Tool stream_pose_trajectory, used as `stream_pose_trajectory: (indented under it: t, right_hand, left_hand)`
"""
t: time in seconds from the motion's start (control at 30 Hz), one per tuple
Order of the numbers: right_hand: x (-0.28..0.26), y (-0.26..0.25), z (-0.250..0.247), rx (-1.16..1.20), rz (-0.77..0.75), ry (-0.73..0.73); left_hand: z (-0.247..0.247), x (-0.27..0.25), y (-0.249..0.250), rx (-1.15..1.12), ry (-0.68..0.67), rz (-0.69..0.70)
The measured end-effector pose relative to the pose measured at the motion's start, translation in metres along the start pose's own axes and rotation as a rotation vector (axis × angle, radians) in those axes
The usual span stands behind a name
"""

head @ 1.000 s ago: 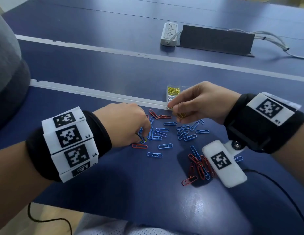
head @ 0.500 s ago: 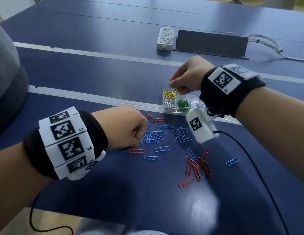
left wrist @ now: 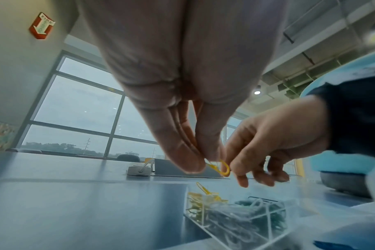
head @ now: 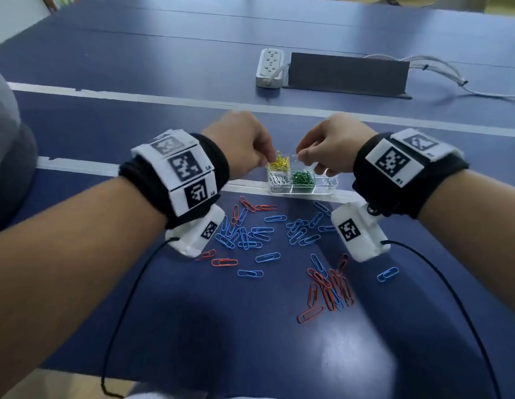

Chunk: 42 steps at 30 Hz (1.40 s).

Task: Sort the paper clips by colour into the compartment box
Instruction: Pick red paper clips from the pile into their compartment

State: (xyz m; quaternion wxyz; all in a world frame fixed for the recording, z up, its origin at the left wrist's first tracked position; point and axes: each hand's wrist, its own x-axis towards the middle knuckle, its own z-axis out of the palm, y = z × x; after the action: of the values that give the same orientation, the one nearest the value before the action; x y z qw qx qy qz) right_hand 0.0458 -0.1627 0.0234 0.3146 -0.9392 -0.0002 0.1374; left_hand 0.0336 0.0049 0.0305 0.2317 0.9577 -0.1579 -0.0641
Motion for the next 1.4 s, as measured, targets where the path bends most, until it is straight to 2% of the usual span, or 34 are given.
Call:
stream_pose_trajectory:
  t: [0.13, 0.37, 0.53, 0.63, 0.83, 1.0, 1.2, 1.4]
  right_hand:
    - [-0.011, 0.012, -0.003, -0.015, -0.017, -0.011]
    - [-0.024, 0.025, -0.012, -0.011, -0.058, 0.022]
    - [-0.024, 0.023, -0.014, 0.009, -0.081, 0.045]
    - [-0.027, 0.025, -0.009, -0.022, -0.085, 0.037]
    - [-0.038, 0.029, -0.004, -0.144, -0.133, 0.032]
    - [-0.051, 0.023, 0.003, -0.294, -0.194, -0.034]
    - [-0.051, -0.007, 0.027, -0.451, -0.322, -0.1]
    - [-0.036, -0.037, 0.05, -0.615, -0.378, -0.136]
  left_hand:
    - [0.011, 0.027, 0.009, 0.036, 0.067, 0.03]
    - [0.015, 0.035, 0.009, 0.154, -0.002, 0.018]
    - [0.019, 0.029, 0.007, 0.352, -0.119, 0.065]
    - [0.019, 0.022, 0.007, 0.381, -0.128, 0.08]
    - [0.015, -0.001, 0.0, 0.315, -0.11, 0.108]
    - [0.014, -0.016, -0.01, 0.342, -0.211, 0.071]
    - [0.015, -0.019, -0.015, 0.394, -0.267, 0.05]
    - [0.014, -0.02, -0.012, 0.484, -0.248, 0.077]
